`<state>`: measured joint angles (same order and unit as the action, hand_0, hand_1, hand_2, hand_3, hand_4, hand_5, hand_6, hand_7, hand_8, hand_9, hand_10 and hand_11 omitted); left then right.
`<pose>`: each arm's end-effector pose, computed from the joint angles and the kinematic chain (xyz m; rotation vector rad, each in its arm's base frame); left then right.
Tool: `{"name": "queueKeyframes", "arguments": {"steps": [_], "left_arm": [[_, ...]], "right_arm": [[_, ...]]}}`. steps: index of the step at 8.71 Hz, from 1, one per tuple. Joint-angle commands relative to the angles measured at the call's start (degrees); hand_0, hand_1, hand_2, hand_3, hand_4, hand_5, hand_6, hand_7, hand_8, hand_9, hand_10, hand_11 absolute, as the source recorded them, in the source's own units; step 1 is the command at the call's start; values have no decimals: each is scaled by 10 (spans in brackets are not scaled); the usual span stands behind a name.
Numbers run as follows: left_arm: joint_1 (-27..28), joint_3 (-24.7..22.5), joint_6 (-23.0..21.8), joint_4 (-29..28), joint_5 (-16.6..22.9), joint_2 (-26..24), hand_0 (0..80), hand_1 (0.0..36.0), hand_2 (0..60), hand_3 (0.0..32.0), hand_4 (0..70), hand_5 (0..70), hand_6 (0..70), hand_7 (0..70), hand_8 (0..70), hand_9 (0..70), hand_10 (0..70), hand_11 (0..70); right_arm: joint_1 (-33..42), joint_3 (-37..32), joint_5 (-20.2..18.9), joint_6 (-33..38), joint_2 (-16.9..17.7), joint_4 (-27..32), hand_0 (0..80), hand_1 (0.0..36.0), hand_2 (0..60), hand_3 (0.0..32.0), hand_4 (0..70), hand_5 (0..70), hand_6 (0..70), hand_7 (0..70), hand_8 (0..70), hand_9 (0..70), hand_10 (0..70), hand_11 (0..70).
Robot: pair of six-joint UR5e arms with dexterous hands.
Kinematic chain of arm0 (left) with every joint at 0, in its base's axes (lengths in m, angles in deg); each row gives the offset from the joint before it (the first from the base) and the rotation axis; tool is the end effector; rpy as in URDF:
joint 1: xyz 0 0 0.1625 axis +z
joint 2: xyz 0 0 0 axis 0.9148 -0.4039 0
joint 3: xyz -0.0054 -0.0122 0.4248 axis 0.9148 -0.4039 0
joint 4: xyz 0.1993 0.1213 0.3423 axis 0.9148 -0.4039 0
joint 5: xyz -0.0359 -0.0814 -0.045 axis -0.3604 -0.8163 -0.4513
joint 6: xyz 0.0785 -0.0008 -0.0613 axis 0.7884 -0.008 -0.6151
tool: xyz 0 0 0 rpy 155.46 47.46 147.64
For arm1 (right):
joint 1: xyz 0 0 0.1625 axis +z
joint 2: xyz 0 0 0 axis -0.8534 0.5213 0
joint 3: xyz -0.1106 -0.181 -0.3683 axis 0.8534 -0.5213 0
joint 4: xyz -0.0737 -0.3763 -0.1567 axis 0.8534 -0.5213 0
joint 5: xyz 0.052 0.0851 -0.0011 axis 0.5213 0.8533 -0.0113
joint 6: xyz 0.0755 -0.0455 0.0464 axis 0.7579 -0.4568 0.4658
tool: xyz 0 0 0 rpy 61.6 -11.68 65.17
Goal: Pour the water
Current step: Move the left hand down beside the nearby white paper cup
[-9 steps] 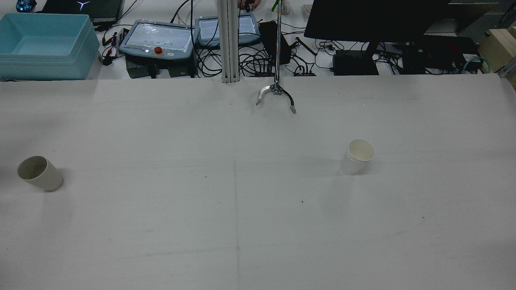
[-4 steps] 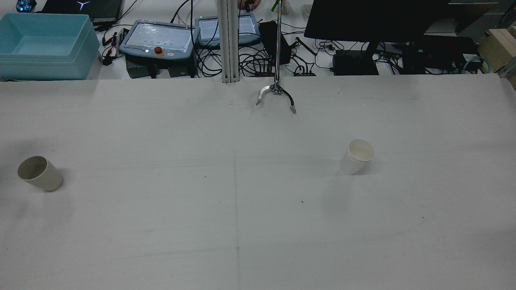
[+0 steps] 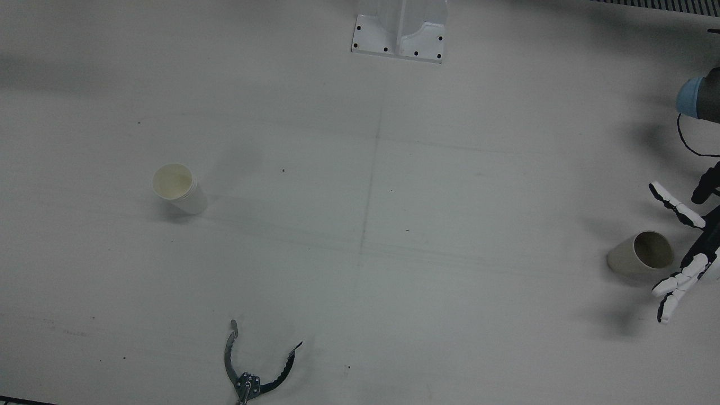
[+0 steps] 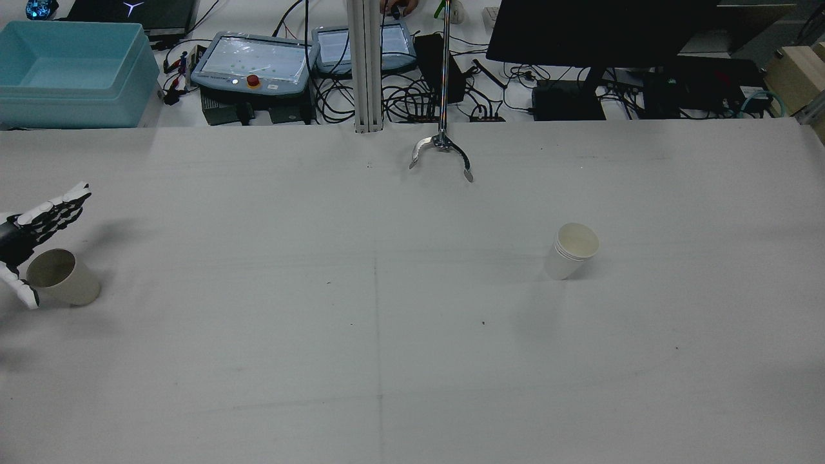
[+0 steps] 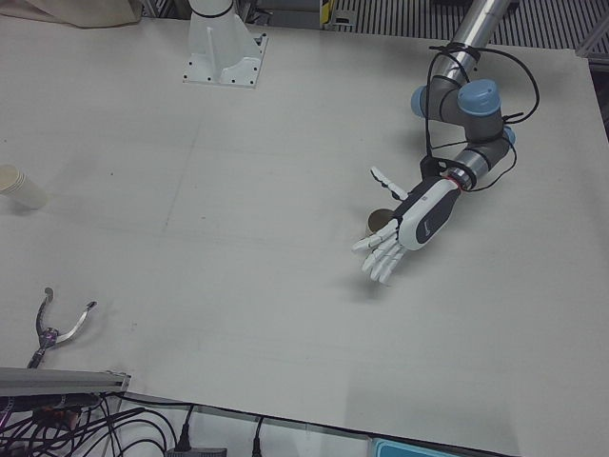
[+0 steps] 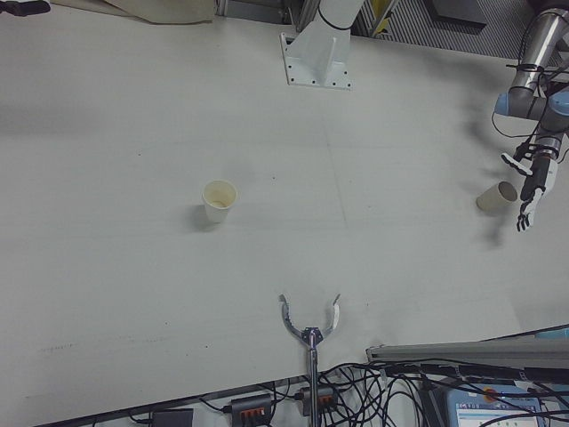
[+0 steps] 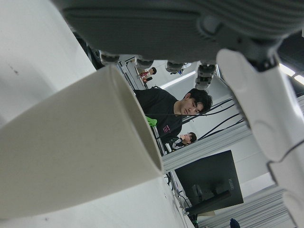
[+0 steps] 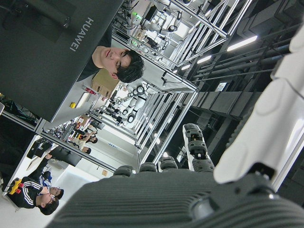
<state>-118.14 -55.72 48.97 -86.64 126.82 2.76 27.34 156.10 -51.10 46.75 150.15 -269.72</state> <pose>0.1843 -0.4711 0.6932 0.0264 2.2205 -1.2638 0.1203 -0.4574 0.4841 0.6549 -2.0569 1.9285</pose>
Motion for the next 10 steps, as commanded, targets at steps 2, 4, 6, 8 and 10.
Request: {"name": "queueKeyframes", "arguments": {"steps": [2, 4, 6, 8, 10], "left_arm": [[-2, 11, -28, 7, -23, -13, 477, 68, 0, 106, 87, 72, 0, 4, 0, 0, 0, 0], [-6, 0, -26, -15, -26, 27, 485, 85, 0, 118, 82, 90, 0, 4, 0, 0, 0, 0], [-3, 10, 4, -47, -52, 34, 472, 63, 0, 134, 76, 66, 0, 0, 0, 0, 0, 0], [5, 23, 48, -67, -50, 26, 469, 64, 0, 194, 55, 0, 0, 0, 0, 0, 0, 0], [13, 99, 53, -115, -50, -2, 521, 128, 0, 208, 52, 0, 0, 0, 0, 0, 0, 6]], "right_arm": [[0, 0, -3, 1, 1, 0, 455, 70, 0, 0, 84, 74, 21, 48, 0, 0, 0, 7], [-1, 0, -3, 1, 1, 0, 455, 69, 0, 0, 85, 72, 22, 48, 0, 0, 0, 8], [-1, 0, -3, 1, 1, 0, 455, 69, 0, 0, 86, 74, 24, 52, 0, 0, 0, 8], [-1, 1, -4, 1, 0, 0, 455, 70, 0, 0, 87, 75, 26, 56, 0, 0, 0, 6], [-6, 0, -5, -1, -2, 0, 455, 70, 0, 0, 90, 79, 28, 60, 0, 0, 0, 4]]}}
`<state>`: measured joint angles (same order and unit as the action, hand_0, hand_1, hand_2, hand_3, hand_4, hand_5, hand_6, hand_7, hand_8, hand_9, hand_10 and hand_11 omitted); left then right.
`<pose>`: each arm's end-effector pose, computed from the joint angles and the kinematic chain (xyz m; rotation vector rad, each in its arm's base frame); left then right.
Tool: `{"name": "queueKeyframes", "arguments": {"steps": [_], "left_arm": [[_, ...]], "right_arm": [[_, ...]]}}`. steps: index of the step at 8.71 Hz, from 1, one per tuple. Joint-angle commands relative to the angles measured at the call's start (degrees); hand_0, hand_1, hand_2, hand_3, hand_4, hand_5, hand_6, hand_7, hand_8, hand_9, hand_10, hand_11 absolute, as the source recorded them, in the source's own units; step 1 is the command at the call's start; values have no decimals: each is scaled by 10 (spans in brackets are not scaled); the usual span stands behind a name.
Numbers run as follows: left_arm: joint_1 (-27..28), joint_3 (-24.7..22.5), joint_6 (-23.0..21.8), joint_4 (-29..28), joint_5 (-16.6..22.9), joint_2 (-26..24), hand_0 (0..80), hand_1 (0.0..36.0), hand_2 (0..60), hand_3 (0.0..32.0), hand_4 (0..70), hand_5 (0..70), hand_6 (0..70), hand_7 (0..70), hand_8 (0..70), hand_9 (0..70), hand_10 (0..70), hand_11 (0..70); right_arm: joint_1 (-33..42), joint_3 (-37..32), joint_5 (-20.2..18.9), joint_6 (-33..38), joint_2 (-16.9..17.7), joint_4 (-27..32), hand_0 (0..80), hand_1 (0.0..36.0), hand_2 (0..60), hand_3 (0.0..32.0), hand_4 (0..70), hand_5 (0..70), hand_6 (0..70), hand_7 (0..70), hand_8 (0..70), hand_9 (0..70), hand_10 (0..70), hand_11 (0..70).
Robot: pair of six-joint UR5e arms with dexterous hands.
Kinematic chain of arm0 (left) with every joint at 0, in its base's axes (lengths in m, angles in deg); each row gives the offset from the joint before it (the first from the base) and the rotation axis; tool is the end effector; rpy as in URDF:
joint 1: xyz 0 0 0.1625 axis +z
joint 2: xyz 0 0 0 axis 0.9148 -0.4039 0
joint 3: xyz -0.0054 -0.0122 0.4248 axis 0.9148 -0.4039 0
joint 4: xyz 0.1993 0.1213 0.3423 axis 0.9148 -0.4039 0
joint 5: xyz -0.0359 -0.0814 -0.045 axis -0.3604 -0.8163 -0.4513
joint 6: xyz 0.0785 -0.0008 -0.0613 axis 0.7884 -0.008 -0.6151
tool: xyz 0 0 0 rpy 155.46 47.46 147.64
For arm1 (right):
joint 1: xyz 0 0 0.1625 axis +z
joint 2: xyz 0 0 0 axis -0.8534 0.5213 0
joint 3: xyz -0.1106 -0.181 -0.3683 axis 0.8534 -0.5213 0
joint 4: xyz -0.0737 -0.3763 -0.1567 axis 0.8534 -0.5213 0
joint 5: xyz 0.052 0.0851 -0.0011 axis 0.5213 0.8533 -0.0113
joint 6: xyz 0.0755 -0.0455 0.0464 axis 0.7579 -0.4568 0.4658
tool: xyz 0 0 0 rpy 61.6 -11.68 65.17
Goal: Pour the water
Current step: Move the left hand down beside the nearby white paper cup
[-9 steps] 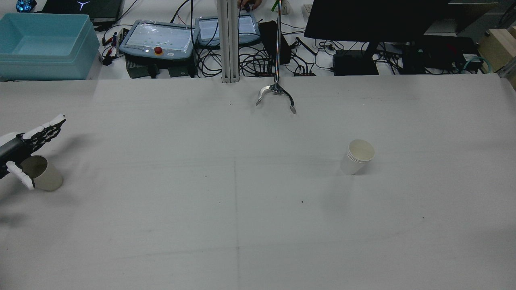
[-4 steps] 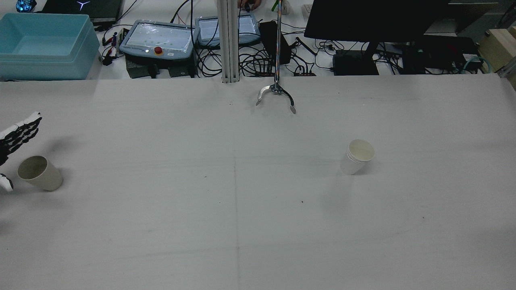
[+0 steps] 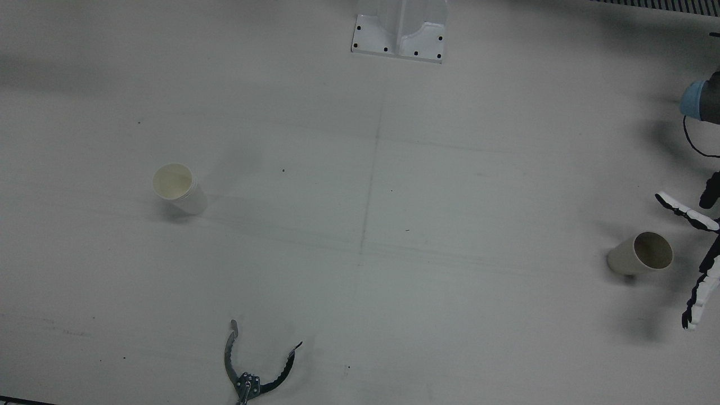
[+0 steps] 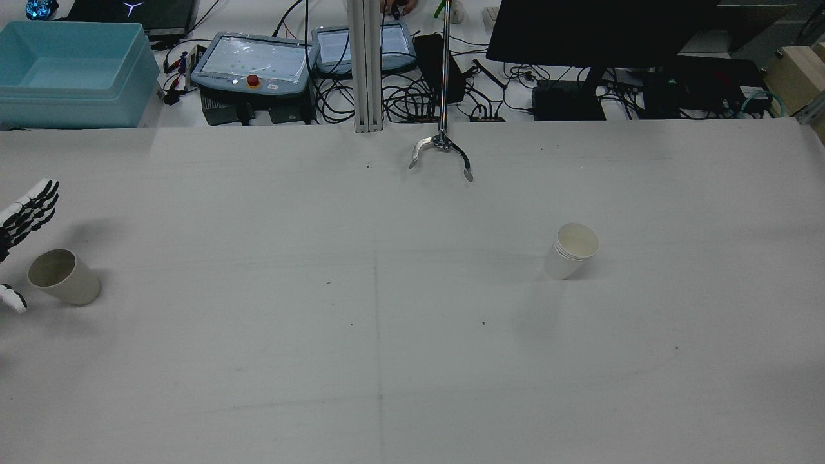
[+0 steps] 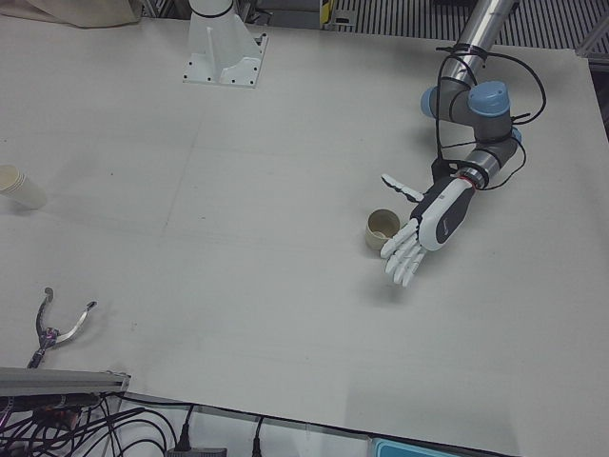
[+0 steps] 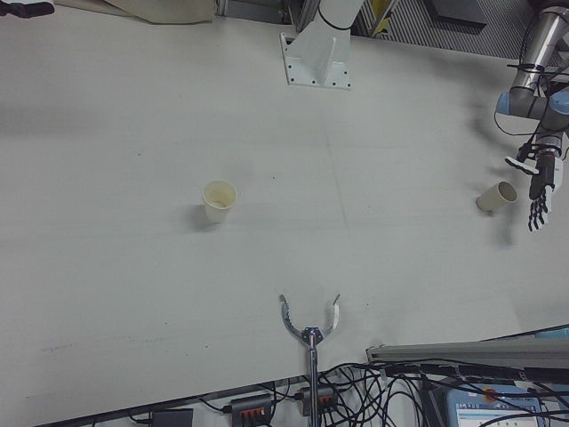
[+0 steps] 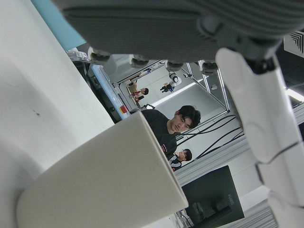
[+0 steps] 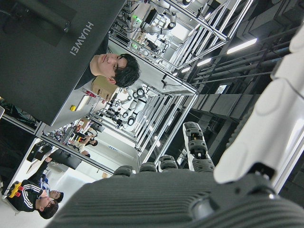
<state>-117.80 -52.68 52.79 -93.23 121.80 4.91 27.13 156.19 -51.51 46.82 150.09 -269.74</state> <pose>0.1665 -0.4578 0.7240 0.1571 2.2505 -1.2839 0.1179 -0.4581 0.4830 0.6423 -2.0593 1.9208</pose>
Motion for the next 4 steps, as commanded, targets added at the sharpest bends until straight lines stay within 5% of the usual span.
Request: {"name": "queueKeyframes", "arguments": {"steps": [1, 4], "left_arm": [[12, 71, 14, -53, 0, -25, 542, 148, 0, 200, 51, 0, 0, 0, 0, 0, 0, 9], [13, 76, 14, -52, 0, -35, 531, 134, 0, 188, 56, 0, 0, 0, 0, 0, 0, 10]], "right_arm": [[-6, -1, 0, -1, -3, -1, 454, 71, 0, 0, 90, 81, 29, 65, 0, 0, 0, 3], [-8, -1, 0, -1, -3, -1, 456, 70, 0, 0, 98, 84, 35, 75, 0, 1, 0, 2]]}}
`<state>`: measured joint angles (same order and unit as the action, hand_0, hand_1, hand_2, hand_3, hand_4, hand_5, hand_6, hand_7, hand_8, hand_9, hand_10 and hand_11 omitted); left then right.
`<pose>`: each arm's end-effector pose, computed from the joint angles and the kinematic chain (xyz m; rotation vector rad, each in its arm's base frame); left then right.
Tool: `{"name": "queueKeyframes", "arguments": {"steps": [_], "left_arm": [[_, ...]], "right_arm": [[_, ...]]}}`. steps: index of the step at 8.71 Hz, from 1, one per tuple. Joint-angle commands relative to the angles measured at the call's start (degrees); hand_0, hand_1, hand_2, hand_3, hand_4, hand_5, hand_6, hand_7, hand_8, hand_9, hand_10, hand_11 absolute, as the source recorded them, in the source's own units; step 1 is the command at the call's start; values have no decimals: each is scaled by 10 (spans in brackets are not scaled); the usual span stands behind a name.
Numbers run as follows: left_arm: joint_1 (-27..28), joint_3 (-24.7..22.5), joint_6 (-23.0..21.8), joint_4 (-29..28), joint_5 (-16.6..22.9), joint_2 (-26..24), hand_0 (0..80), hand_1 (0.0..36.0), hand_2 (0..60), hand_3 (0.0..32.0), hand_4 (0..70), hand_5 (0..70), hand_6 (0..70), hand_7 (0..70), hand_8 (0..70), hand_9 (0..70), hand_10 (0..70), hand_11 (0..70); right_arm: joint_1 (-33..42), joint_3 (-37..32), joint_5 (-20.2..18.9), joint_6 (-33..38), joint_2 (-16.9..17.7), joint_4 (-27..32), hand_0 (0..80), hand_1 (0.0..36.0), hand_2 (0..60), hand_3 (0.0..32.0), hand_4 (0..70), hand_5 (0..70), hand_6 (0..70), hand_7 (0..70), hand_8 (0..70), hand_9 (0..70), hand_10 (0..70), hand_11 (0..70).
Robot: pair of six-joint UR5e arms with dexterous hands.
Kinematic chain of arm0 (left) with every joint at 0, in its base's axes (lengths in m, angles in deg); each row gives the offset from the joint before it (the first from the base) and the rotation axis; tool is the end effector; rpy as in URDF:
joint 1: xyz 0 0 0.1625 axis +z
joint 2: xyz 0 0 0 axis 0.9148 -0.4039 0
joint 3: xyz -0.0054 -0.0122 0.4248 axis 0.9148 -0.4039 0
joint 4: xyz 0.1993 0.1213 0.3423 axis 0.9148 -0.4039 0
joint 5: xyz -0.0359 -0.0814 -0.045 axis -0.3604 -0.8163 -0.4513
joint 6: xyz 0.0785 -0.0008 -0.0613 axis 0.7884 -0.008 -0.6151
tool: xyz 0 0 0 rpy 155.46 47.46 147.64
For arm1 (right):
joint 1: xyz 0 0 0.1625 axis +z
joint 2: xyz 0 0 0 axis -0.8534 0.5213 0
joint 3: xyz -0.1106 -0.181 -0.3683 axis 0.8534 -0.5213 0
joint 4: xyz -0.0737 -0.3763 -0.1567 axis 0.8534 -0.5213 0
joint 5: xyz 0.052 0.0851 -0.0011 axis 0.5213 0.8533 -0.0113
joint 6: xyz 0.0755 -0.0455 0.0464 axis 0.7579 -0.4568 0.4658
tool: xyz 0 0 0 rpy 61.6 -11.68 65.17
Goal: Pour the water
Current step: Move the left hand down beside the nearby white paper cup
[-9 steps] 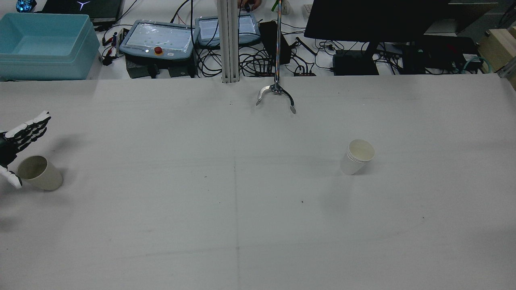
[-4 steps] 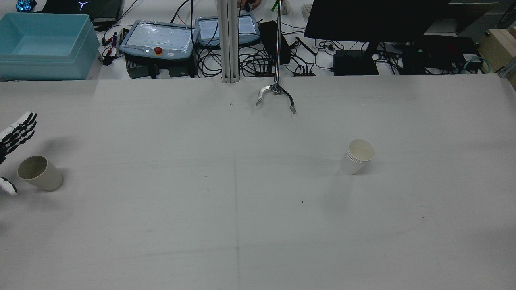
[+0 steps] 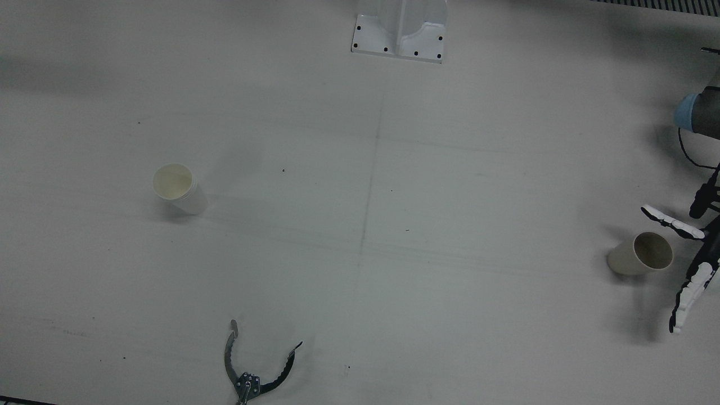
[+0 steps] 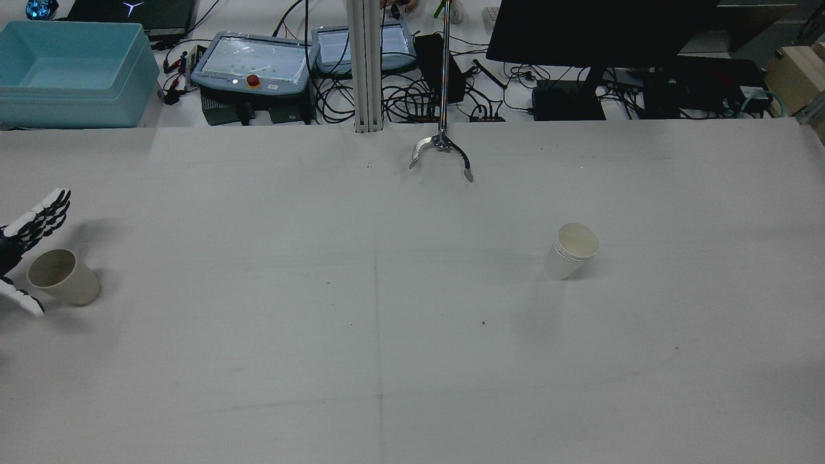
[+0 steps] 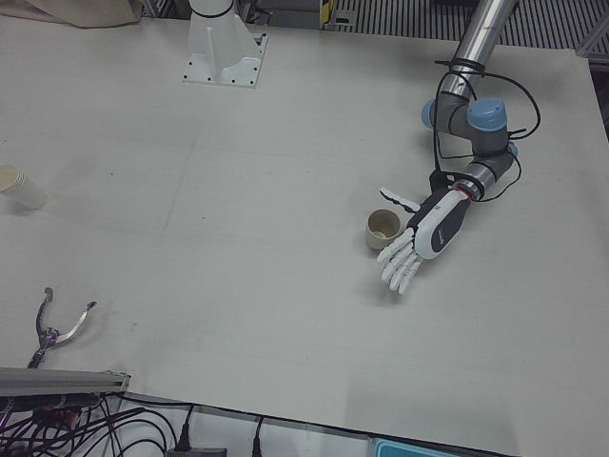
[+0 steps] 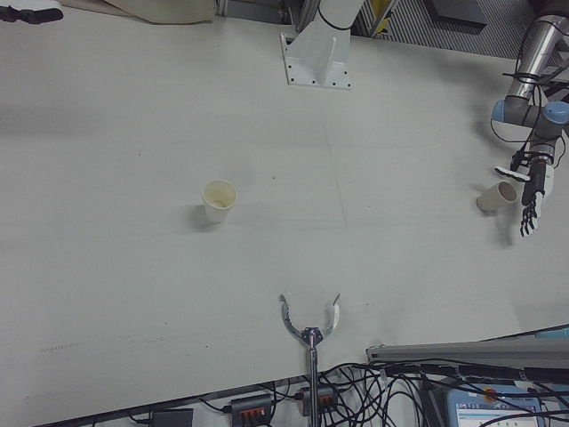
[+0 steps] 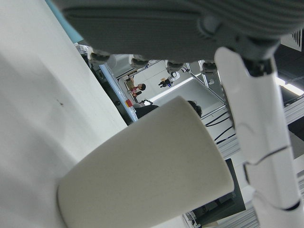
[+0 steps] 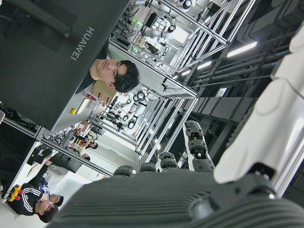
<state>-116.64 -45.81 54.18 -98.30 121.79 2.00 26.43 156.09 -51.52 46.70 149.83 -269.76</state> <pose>0.1856 -0.4663 0.7496 0.1591 2.2586 -1.2486 0.1121 -0.4611 0.4818 0.6304 -2.0598 1.9108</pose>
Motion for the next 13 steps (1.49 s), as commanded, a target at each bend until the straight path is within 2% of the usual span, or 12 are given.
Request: {"name": "queueKeyframes", "arguments": {"steps": [1, 3, 6, 9, 13], "left_arm": [[2, 25, 0, -5, 0, -12, 522, 124, 0, 166, 66, 0, 0, 0, 0, 0, 0, 14], [5, 44, 0, -15, 0, -18, 503, 104, 0, 168, 64, 0, 0, 0, 0, 0, 5, 27], [19, 43, 0, -14, 1, -18, 504, 99, 0, 134, 77, 30, 0, 0, 0, 0, 8, 30], [36, 44, -1, -3, 0, -27, 509, 109, 0, 156, 75, 44, 0, 2, 0, 0, 5, 27], [36, 46, -5, 3, 1, -31, 508, 103, 0, 154, 76, 58, 0, 8, 0, 0, 7, 28]], "right_arm": [[-2, 0, 0, 0, 0, 0, 457, 71, 0, 0, 98, 85, 36, 76, 0, 1, 0, 1], [-3, 0, 0, -1, 0, 0, 455, 71, 0, 0, 98, 83, 36, 77, 0, 1, 0, 3], [-4, 0, 0, -6, 1, 0, 454, 70, 0, 0, 99, 89, 38, 80, 0, 2, 0, 2], [-7, 0, 0, -9, 1, 0, 454, 67, 0, 0, 99, 90, 38, 82, 0, 2, 0, 3], [-7, 0, 0, -10, 1, 0, 453, 67, 0, 0, 99, 87, 38, 80, 0, 3, 0, 3]]}}
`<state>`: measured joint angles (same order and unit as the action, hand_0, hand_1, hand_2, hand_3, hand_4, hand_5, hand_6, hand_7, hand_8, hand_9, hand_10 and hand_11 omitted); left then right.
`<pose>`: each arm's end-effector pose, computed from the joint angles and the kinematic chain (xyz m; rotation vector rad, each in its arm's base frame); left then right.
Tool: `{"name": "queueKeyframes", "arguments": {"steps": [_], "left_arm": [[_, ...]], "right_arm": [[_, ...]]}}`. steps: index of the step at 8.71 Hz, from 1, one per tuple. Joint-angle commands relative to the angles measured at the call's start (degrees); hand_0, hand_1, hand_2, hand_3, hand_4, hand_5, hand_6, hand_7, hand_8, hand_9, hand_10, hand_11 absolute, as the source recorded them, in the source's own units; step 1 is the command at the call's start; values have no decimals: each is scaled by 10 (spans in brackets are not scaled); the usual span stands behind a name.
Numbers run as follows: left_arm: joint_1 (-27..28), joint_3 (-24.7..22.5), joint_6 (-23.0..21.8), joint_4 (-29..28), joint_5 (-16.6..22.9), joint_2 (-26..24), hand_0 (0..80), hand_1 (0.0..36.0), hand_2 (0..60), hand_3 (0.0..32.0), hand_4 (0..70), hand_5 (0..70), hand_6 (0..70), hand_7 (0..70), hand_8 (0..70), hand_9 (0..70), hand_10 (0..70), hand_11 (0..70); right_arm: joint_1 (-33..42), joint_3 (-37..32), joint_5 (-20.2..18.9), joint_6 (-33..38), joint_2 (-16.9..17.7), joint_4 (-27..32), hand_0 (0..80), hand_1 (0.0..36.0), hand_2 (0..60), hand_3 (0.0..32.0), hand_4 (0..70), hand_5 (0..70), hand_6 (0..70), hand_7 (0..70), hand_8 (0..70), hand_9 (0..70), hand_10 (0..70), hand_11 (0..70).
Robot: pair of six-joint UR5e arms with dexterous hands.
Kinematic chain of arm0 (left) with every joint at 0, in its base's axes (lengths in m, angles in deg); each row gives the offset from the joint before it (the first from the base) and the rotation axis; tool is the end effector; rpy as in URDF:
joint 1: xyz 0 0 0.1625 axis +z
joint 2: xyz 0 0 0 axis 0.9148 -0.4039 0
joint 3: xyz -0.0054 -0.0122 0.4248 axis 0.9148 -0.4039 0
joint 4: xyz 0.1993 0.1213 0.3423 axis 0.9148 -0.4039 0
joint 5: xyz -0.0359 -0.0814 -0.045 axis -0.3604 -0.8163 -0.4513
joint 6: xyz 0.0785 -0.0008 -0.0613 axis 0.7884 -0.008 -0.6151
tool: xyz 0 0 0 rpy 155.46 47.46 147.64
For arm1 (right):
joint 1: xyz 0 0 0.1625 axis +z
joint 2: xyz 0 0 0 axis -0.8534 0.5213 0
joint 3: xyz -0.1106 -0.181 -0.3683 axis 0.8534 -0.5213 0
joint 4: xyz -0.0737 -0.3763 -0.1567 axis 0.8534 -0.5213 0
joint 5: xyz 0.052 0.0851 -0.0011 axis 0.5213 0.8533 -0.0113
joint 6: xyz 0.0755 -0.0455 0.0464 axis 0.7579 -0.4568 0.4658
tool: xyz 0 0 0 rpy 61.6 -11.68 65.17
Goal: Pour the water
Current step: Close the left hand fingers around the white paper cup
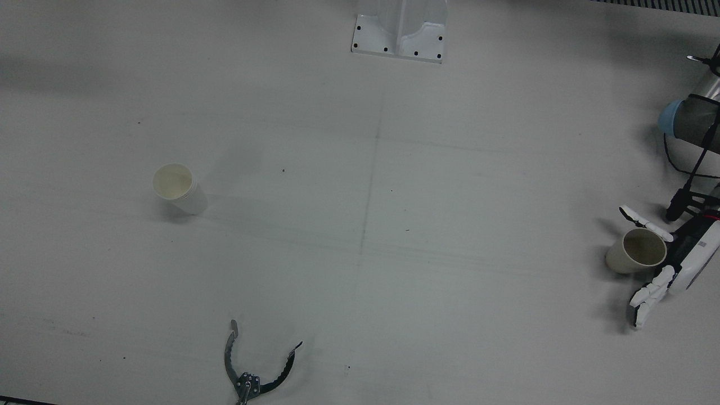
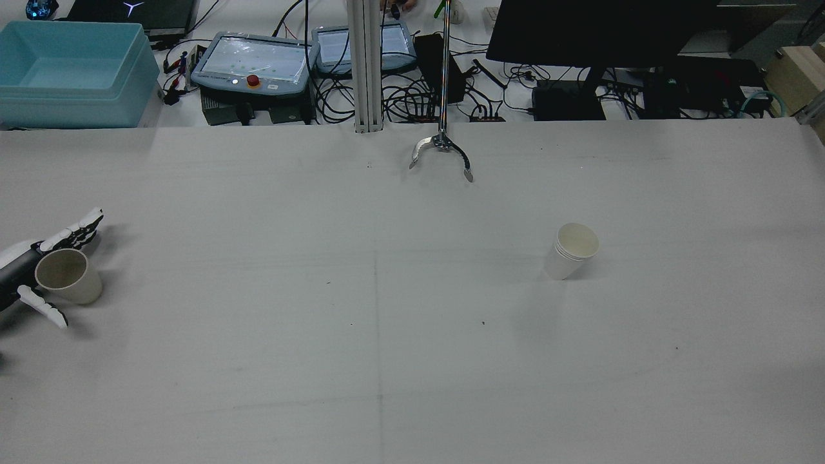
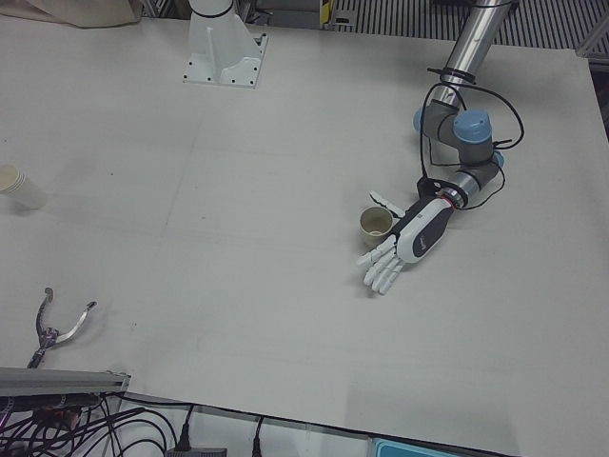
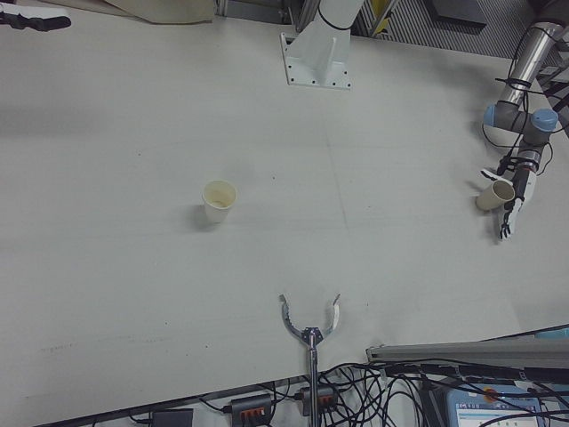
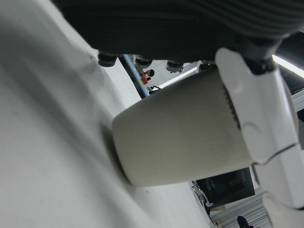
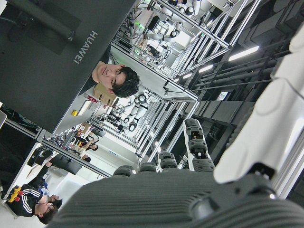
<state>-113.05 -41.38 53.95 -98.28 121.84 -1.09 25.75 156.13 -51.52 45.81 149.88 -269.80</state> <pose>0.2274 -0.4675 0.7623 0.0855 2.2222 -1.2316 0.1067 -0.4620 0.4819 0.6308 -2.0472 1.8965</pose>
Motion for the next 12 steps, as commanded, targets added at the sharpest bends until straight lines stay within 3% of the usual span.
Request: {"name": "queueKeyframes", "arguments": {"steps": [1, 3, 4, 5, 6, 7, 8, 9, 10, 11, 12], "left_arm": [[0, 1, -3, 4, 0, 0, 507, 109, 0, 152, 72, 64, 0, 14, 0, 0, 10, 33], [0, -5, -5, 11, 0, 0, 510, 115, 0, 180, 69, 103, 0, 36, 0, 0, 18, 46], [0, -6, -6, 15, 0, 0, 513, 118, 0, 176, 79, 112, 0, 56, 0, 0, 30, 63], [-1, -6, -7, 18, 0, 0, 498, 122, 38, 36, 163, 170, 29, 156, 0, 17, 66, 112], [-1, -8, -8, 23, 0, 0, 488, 109, 72, 0, 245, 220, 128, 340, 54, 131, 128, 200], [-1, -13, -8, 30, -1, 0, 498, 104, 59, 0, 281, 222, 213, 550, 172, 313, 186, 283], [-1, -13, -8, 34, -3, 0, 536, 155, 157, 0, 329, 257, 307, 700, 302, 485, 241, 365], [-1, -13, -8, 39, -5, 0, 518, 224, 461, 0, 312, 296, 369, 700, 379, 580, 283, 424], [-2, -13, -8, 43, -6, 2, 507, 334, 600, 0, 250, 252, 401, 700, 415, 626, 302, 451], [-2, -13, -9, 42, -7, 4, 515, 360, 600, 0, 254, 222, 419, 700, 434, 652, 316, 471], [-3, -15, -17, 42, -7, 7, 499, 360, 600, 0, 276, 192, 439, 700, 473, 678, 327, 485]], "right_arm": [[0, -1, 0, -1, 1, 0, 454, 69, 0, 0, 99, 88, 39, 80, 0, 5, 0, 6], [0, -1, 0, -1, 1, 0, 450, 67, 0, 0, 100, 90, 41, 85, 0, 7, 0, 7], [0, -1, 0, -1, 3, 0, 449, 66, 0, 0, 100, 89, 41, 85, 0, 7, 0, 7], [0, -1, 0, -1, 3, 0, 448, 65, 0, 0, 100, 89, 41, 86, 0, 8, 0, 6], [0, -1, 1, -1, 1, 0, 448, 65, 0, 0, 99, 93, 42, 87, 0, 7, 0, 7], [0, -1, 1, -1, 3, 1, 449, 65, 0, 0, 99, 91, 41, 86, 0, 7, 0, 7], [0, -1, 0, -1, 3, 0, 449, 67, 0, 0, 101, 93, 42, 87, 0, 8, 0, 8], [0, -1, 1, -2, 3, 0, 449, 67, 0, 0, 101, 92, 43, 88, 0, 8, 0, 9], [0, -1, 1, -2, 3, 0, 449, 67, 0, 0, 101, 92, 43, 88, 0, 8, 0, 9], [0, -1, 1, -2, 3, 0, 448, 66, 0, 0, 100, 92, 42, 87, 0, 7, 0, 9], [0, -1, 1, -2, 1, 0, 449, 67, 0, 0, 99, 92, 41, 86, 0, 7, 0, 8]]}}
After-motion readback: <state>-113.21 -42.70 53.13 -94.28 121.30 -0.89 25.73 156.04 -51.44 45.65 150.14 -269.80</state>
